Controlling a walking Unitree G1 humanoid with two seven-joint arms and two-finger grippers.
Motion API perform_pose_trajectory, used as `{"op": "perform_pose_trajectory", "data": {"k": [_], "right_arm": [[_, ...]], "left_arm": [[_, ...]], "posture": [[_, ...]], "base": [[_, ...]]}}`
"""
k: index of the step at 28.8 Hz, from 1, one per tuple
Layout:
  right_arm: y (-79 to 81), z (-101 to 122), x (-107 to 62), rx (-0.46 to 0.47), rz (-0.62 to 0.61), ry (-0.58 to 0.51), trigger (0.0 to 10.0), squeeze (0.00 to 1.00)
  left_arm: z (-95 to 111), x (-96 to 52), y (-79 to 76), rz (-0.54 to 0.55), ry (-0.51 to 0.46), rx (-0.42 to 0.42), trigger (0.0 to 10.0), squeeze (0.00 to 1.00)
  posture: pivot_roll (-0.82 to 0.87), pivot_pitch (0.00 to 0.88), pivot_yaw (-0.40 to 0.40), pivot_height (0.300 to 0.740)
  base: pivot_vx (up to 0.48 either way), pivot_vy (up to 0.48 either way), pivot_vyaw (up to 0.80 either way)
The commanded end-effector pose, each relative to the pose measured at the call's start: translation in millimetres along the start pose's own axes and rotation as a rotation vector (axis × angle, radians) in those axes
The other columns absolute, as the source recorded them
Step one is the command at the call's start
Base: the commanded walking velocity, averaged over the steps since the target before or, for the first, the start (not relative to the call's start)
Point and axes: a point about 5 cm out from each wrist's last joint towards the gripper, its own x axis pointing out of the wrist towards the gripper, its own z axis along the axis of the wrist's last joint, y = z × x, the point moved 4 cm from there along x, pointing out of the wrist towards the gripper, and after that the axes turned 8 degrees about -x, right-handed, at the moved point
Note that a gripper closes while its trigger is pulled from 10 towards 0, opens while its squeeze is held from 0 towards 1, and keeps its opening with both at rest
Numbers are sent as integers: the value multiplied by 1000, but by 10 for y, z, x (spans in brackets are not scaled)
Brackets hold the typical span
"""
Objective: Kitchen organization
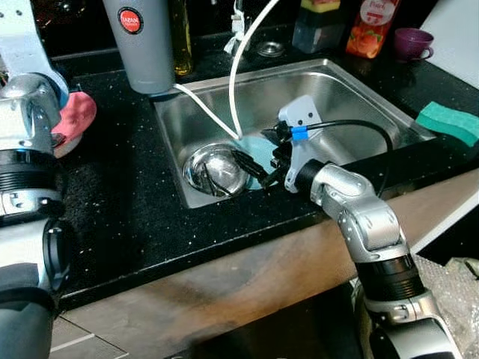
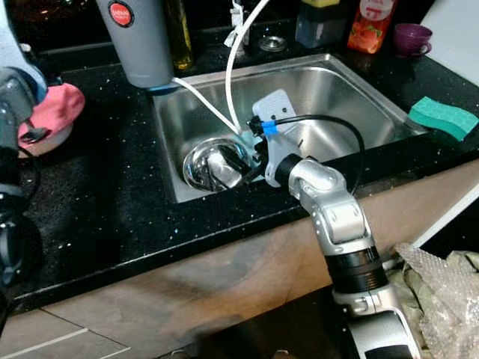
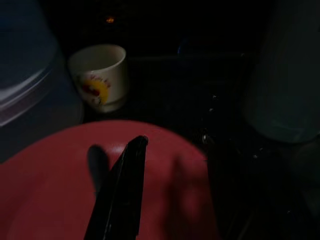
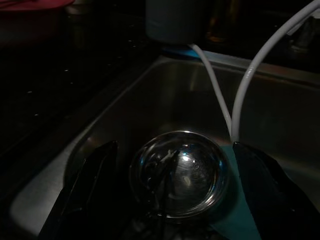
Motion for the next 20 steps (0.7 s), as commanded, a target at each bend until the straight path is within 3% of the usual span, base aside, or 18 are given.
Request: {"op": "perform_pose_trajectory", "data": {"k": [1,2,3,6,9,15,18,20], "right_arm": [[14,-19,-7,-4,12,6,10000,0],[23,-26,-9,-8,21,8,10000,0],[23,-26,-9,-8,21,8,10000,0],[46,-34,-8,-18,40,10,10000,0],[48,-35,-12,-24,44,12,10000,0],[55,-44,-26,-32,57,16,10000,0],[59,-43,-21,-34,64,16,10000,0],[63,-40,-14,-37,72,15,10000,0]], "left_arm": [[48,-51,131,24,-21,25,10000,0],[81,-133,203,5,-42,113,10000,0],[81,-133,203,5,-42,113,10000,0],[72,-283,299,-36,-18,333,10000,0],[32,-330,373,-47,13,375,10000,0],[-108,-449,528,-72,91,352,10000,0],[-139,-441,587,-70,100,360,10000,0],[-178,-421,599,-87,114,321,10000,0]], "posture": [[28,90,-12,740],[34,87,-18,740],[34,87,-18,740],[31,83,-17,740],[29,80,-15,740],[34,74,-26,740],[36,74,-31,740],[37,76,-37,740]], "base": [[0,0,0],[0,0,0],[0,0,0],[0,0,0],[0,0,0],[0,0,0],[0,0,0],[0,0,0]]}}
